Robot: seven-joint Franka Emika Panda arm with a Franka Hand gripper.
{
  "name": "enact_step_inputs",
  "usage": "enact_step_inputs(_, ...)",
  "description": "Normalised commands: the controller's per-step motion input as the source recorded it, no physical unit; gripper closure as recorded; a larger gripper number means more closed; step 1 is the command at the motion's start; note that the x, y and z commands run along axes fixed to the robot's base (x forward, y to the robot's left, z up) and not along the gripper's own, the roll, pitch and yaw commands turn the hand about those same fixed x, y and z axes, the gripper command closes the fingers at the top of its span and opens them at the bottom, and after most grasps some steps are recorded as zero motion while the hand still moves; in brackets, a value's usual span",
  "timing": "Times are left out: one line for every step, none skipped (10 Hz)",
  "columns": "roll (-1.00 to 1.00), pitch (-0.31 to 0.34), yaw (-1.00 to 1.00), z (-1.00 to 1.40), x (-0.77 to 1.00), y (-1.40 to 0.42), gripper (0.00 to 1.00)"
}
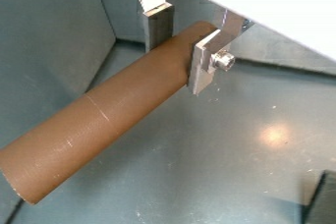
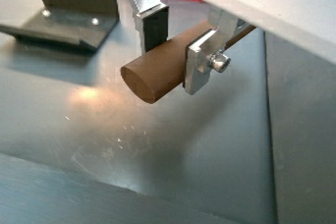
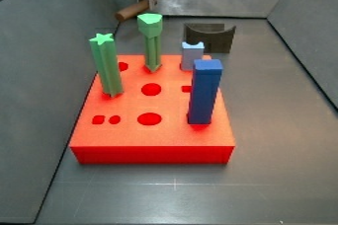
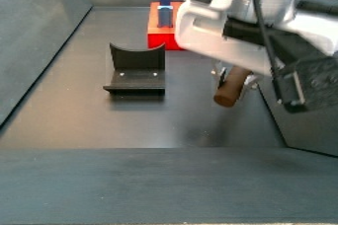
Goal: Pick up the oval object. Move up. Place the oval object on the fixture. Regrasp the oval object. Move to above the board. Insert the oval object.
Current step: Place the oval object on the fixture.
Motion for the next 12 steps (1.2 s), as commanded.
enact_step_inputs(0.04,0.046,-0.01,1.0,-0.01,0.0,1.0)
enact_step_inputs(0.05,0.059,-0.01,1.0,-0.02,0.0,1.0)
enact_step_inputs(0.07,0.071,-0.01,1.0,-0.02,0.0,1.0)
enact_step_inputs(0.09,0.08,0.0,1.0,-0.02,0.0,1.0)
enact_step_inputs(0.09,0.086,0.0,1.0,-0.03,-0.01,1.0)
enact_step_inputs(0.09,0.085,0.01,1.0,-0.03,-0.01,1.0)
enact_step_inputs(0.08,0.086,0.01,0.82,-0.02,0.0,1.0)
enact_step_inputs(0.07,0.085,0.01,0.62,-0.02,0.0,1.0)
enact_step_inputs(0.06,0.087,0.01,0.52,-0.01,0.0,1.0)
enact_step_inputs(0.05,0.099,0.01,0.26,0.0,0.01,1.0)
enact_step_inputs(0.21,-0.048,1.0,0.05,1.0,-0.64,1.0)
enact_step_inputs(0.21,-0.043,1.0,0.0,1.0,-0.64,1.0)
